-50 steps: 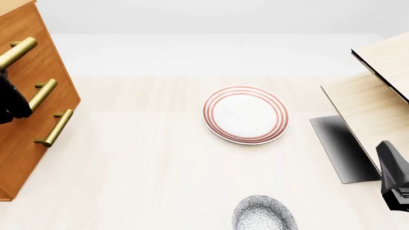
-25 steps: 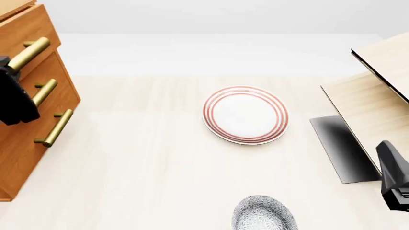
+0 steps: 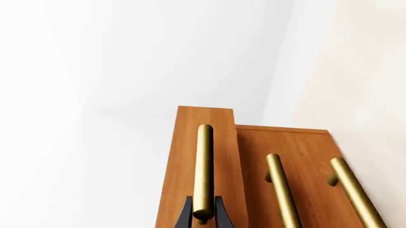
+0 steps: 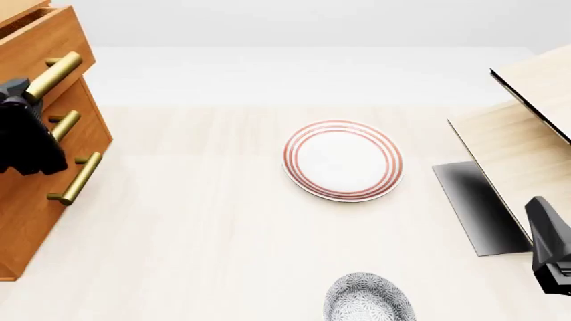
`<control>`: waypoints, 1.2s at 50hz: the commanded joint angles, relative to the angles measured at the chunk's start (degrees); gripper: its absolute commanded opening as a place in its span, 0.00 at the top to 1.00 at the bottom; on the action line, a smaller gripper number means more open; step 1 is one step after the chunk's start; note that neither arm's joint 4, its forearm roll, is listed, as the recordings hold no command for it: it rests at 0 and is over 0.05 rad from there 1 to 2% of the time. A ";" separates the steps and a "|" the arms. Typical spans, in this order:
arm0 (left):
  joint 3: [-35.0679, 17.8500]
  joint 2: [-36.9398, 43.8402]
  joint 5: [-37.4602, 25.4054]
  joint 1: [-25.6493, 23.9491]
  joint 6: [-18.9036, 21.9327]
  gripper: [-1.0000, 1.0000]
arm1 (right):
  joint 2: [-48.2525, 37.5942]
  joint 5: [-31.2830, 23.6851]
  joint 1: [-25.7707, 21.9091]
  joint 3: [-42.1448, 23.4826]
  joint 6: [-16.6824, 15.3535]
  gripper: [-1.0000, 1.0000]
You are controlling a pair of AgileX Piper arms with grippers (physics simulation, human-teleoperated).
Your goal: Open the top drawer of the cabinet and put the bowl in it.
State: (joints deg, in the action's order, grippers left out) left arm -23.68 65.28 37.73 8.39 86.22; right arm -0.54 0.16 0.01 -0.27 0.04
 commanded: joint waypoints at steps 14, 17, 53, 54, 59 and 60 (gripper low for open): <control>-3.03 -1.06 -1.71 -6.13 2.30 1.00 | 0.09 -0.02 0.00 0.04 0.00 0.00; -2.60 -0.59 -0.88 -7.03 2.58 1.00 | 0.09 -0.02 0.00 0.04 -0.02 0.00; 2.73 -5.01 0.28 -11.85 2.73 1.00 | 0.08 -0.02 -0.01 0.04 -0.01 0.00; 2.80 -5.26 0.13 -11.99 2.57 1.00 | 0.09 -0.02 0.00 0.04 0.00 0.00; 4.18 -5.69 1.03 -12.29 2.74 1.00 | 0.08 -0.02 0.01 0.04 -0.01 0.00; 4.26 -5.96 0.88 -12.49 2.54 1.00 | 0.07 -0.02 -0.01 0.04 -0.01 0.00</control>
State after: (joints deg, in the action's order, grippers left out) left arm -22.16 62.95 37.32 -2.17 88.72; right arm -0.54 0.16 0.01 -0.27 0.05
